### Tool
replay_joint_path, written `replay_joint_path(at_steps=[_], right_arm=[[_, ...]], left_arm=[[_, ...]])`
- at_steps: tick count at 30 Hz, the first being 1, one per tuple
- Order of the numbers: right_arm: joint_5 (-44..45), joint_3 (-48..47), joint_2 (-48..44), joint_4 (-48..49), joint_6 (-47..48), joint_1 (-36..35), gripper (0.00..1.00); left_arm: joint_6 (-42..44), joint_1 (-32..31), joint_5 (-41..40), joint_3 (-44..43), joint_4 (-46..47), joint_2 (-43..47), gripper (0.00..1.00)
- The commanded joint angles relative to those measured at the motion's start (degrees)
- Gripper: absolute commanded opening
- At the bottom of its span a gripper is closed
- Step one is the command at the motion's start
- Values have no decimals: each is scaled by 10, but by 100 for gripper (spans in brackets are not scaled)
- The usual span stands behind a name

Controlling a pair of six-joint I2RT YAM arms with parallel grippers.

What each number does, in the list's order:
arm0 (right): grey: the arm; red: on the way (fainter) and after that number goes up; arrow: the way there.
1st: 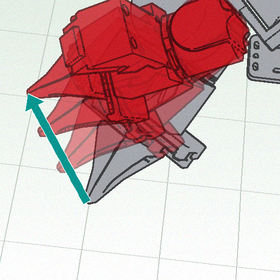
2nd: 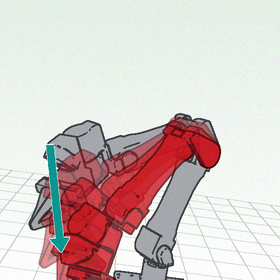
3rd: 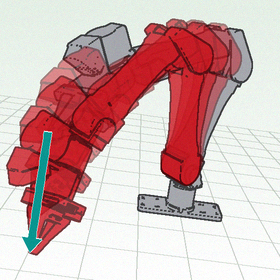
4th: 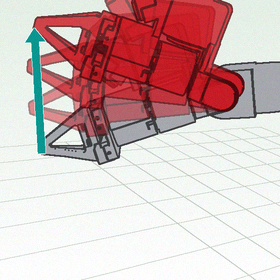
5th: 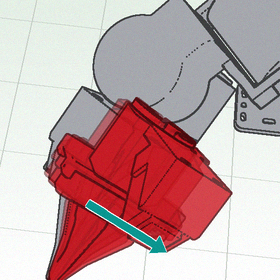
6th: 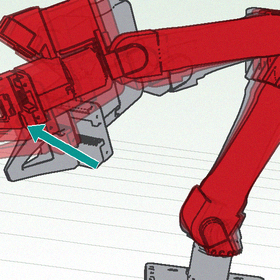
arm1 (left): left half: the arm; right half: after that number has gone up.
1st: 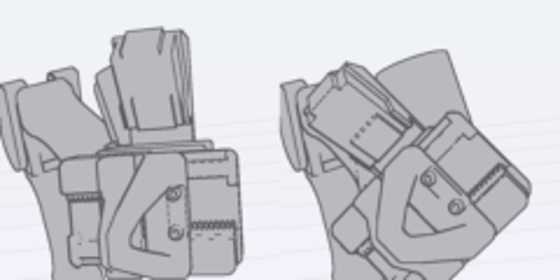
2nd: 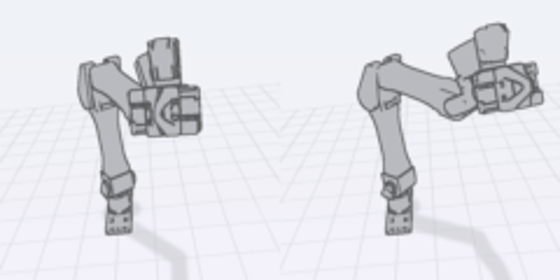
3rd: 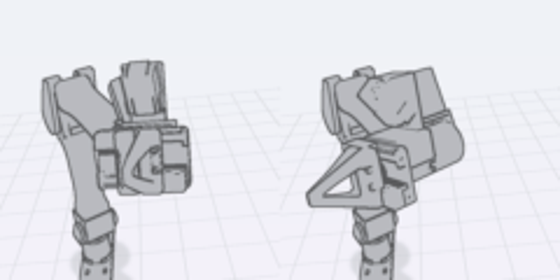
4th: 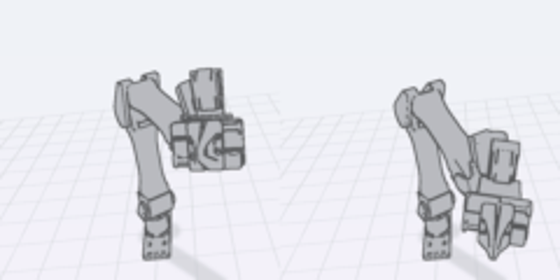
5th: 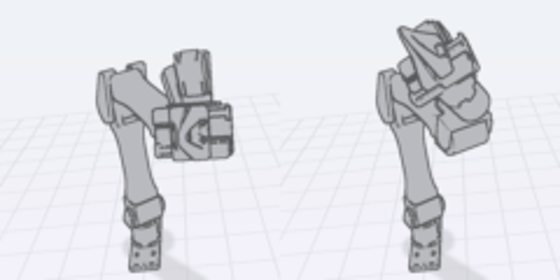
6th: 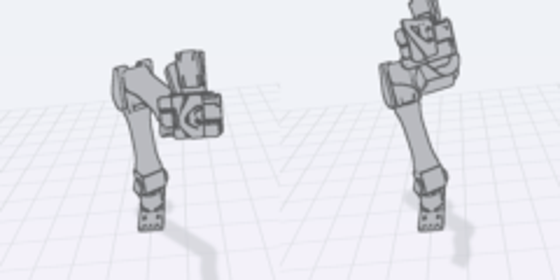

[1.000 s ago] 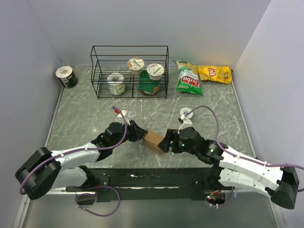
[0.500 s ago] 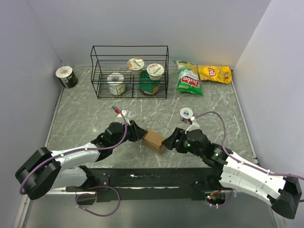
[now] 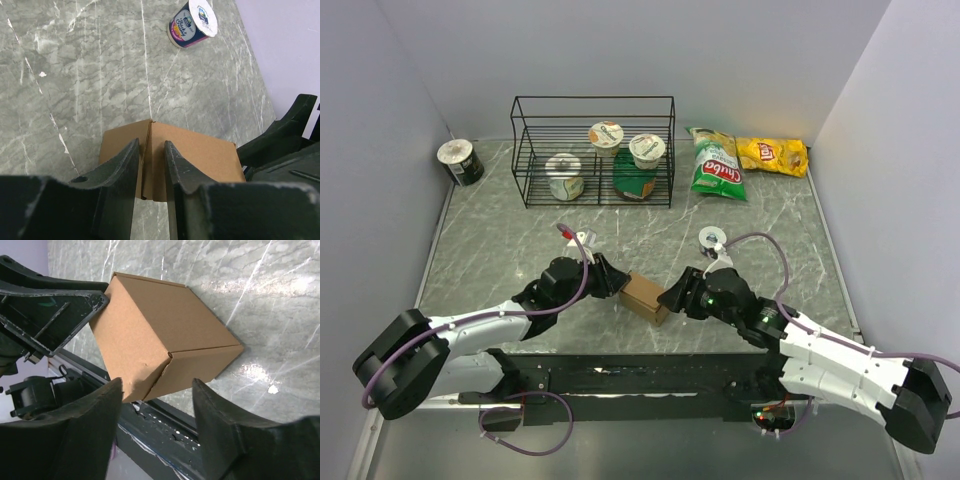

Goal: Fold the paper box

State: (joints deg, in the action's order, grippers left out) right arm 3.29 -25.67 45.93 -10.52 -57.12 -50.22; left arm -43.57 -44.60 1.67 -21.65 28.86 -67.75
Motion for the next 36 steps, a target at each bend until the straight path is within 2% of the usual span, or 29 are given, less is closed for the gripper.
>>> replay_joint_path(at_steps=[1, 12, 16, 21, 24, 28, 29, 33, 35, 36], right_arm=[[0, 9, 6, 25, 6, 3, 58], [12, 18, 36, 26, 18, 3, 43], [26, 11, 44, -6, 26, 3, 30], [27, 24, 67, -3, 27, 4, 12], [29, 18, 85, -12, 37, 4, 7], [41, 12, 93, -14, 45, 3, 6], [44, 12, 93, -15, 47, 4, 6], [60, 6, 87, -31, 51, 3, 6], [66, 6, 81, -38, 51, 3, 6], [69, 5, 77, -41, 52, 3, 6]], left_arm=[[17, -1, -2, 0, -31, -7, 31], [18, -3, 0, 1, -29, -6, 30], [17, -3, -2, 3, -28, -7, 30], [14, -3, 1, 6, -17, -7, 31], [12, -3, 5, 7, -13, -6, 31], [10, -3, 12, 6, -11, 1, 34], [11, -3, 12, 6, -12, 3, 36], [18, -1, -15, 3, -38, 29, 57], [22, 0, -15, 4, -52, 51, 63], [23, 2, -15, 4, -56, 59, 70]])
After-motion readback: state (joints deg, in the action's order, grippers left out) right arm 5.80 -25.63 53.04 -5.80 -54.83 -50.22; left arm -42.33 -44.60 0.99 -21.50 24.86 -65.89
